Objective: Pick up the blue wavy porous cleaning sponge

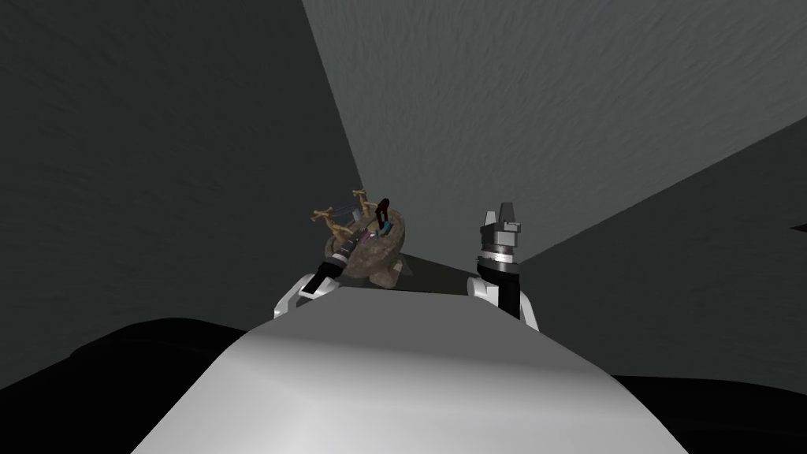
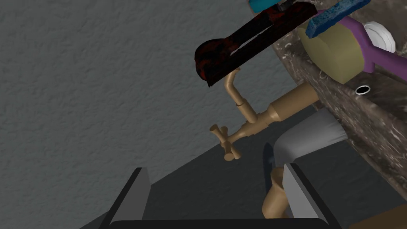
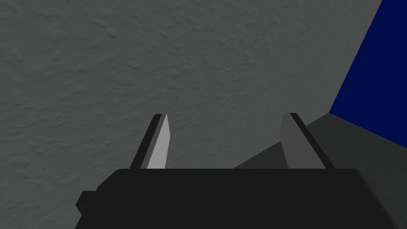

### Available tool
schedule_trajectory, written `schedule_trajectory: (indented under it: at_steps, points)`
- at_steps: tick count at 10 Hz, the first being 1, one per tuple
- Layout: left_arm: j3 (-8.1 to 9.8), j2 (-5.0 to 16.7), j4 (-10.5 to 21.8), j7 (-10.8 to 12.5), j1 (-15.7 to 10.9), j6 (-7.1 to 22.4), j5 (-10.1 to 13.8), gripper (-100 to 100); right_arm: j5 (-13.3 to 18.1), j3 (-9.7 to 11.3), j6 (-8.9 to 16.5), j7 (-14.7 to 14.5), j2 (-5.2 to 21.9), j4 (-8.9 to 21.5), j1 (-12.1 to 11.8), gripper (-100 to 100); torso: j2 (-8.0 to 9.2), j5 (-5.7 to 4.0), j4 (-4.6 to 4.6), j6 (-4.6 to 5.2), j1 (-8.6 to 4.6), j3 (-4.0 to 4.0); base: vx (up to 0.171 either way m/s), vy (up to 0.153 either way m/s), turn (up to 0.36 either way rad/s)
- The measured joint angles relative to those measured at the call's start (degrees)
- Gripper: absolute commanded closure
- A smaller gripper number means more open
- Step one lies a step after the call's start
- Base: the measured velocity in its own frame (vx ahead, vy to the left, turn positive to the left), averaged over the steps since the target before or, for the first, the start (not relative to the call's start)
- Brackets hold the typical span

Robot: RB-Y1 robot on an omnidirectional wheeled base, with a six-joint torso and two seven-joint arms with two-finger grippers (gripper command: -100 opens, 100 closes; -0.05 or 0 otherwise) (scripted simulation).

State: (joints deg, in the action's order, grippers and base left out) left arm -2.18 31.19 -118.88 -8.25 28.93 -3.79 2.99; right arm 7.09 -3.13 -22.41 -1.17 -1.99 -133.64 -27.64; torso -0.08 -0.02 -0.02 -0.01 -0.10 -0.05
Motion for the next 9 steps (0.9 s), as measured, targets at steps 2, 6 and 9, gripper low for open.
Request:
schedule_trajectory:
  at_steps: [2, 6, 9]
  points:
    - [-0.27, 3.8, 1.1, 0.2, 0.5, 3.6, 0.3, -100, 0.0, 0.0, 0.0, 0.0, 0.0, 0.0, 0.0, 0, -0.09, -0.01, -0.02, -0.01, -0.06, -0.05, 0.049, -0.057, -0.147]
    - [-1.32, 10.7, 5.5, 0.5, -0.2, 8.1, 0.6, -100, 0.0, 0.0, 0.0, 0.0, 0.0, 0.0, 0.0, 0, -0.12, -0.04, -0.03, -0.02, -0.16, -0.07, 0.046, -0.068, -0.076]
    - [-3.09, 16.3, 9.2, 0.4, -1.3, 13.1, 0.1, -100, 0.0, 0.0, 0.0, 0.0, 0.0, 0.0, 0.0, 0, -0.30, -0.09, -0.07, -0.02, -0.42, -0.18, 0.091, -0.128, -0.060]
